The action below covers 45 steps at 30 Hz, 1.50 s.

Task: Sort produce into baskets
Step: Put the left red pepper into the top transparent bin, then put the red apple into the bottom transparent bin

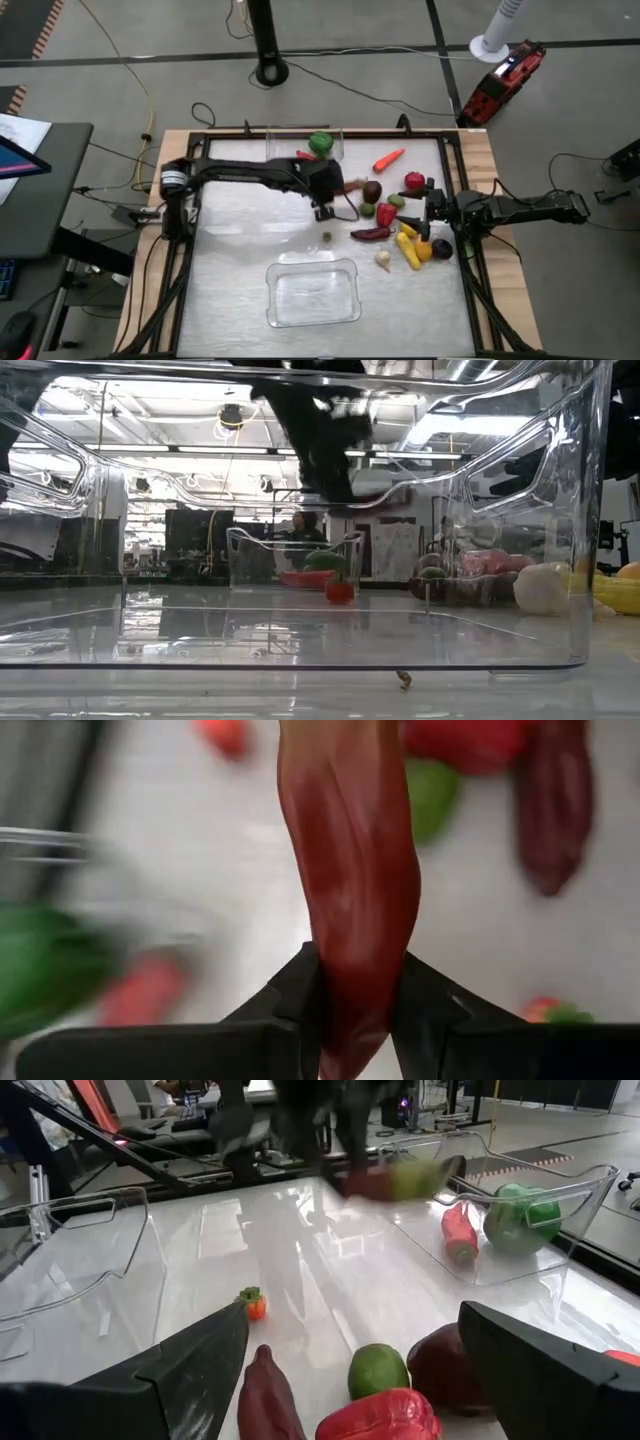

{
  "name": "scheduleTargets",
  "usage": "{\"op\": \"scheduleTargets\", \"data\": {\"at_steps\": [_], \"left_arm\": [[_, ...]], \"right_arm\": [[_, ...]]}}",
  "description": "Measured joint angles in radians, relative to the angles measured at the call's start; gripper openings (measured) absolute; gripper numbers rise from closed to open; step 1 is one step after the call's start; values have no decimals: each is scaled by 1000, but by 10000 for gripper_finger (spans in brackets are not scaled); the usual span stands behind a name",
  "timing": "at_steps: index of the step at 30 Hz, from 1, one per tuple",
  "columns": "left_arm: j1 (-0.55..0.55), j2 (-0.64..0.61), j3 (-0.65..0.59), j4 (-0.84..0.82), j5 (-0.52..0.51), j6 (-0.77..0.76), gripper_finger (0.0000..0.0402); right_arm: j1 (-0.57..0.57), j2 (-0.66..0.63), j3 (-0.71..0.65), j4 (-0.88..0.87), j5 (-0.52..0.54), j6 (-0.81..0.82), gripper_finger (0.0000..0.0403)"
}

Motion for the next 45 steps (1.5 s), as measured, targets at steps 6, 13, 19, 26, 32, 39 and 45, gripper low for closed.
{"op": "scheduleTargets", "data": {"at_steps": [6,13,19,26,32,39,45], "left_arm": [[94,-62,1,-52,-114,34,74],[214,-62,1,-125,-279,74,91],[260,-62,1,-141,-345,112,185],[206,-61,18,-141,-169,122,280],[59,-60,17,-45,-40,146,280],[-19,-60,17,24,154,49,257],[-54,-28,17,72,177,58,244]], "right_arm": [[0,0,0,-5,0,2,385],[0,0,0,-5,0,0,385],[0,0,0,-5,0,-5,385],[0,0,0,-5,-22,3,385],[-1,21,0,-4,-26,9,385],[-27,77,0,31,-115,33,385],[-24,186,1,59,-152,14,385]]}}
